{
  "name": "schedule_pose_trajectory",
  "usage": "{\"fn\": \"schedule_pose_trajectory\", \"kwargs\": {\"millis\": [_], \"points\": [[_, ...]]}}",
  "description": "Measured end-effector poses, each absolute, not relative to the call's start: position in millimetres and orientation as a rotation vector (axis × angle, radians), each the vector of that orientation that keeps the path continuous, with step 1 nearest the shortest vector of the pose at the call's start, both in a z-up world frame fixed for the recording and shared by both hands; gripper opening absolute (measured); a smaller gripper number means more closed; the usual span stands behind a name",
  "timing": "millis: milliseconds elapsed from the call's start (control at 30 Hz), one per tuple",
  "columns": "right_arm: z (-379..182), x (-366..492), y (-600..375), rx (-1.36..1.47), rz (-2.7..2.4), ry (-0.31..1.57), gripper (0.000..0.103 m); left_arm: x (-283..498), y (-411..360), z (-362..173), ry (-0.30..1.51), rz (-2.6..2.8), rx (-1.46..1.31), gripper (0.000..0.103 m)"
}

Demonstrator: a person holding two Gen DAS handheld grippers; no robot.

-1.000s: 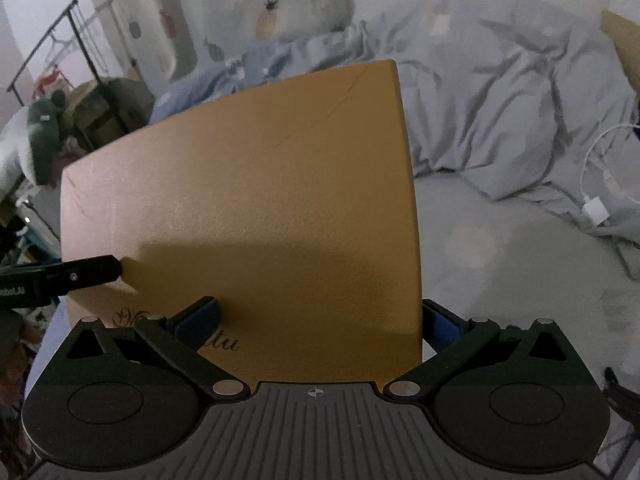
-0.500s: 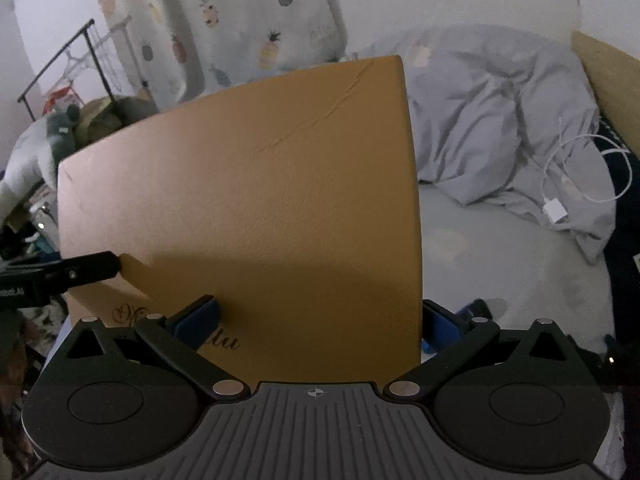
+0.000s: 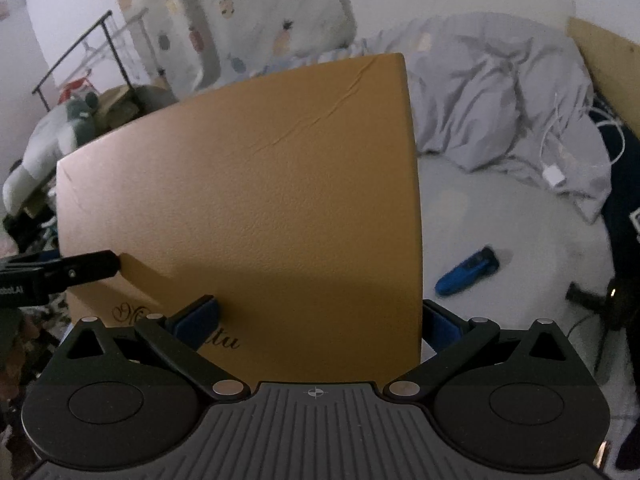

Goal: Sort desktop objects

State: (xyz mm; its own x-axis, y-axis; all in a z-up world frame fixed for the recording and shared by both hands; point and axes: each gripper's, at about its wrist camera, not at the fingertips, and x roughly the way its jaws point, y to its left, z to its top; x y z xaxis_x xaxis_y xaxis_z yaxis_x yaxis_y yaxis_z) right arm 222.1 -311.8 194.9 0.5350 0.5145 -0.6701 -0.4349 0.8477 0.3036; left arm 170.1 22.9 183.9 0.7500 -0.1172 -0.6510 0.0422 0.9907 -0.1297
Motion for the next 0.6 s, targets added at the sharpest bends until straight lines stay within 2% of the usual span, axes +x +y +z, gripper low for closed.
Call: {"fn": "schedule_pose_trajectory", "kwargs": {"millis": [600], "points": [[122,154,-285,0.131,0.609,0.971,0.103,122,47,131,0.85,-0.04,-0.102,0.103]]}}
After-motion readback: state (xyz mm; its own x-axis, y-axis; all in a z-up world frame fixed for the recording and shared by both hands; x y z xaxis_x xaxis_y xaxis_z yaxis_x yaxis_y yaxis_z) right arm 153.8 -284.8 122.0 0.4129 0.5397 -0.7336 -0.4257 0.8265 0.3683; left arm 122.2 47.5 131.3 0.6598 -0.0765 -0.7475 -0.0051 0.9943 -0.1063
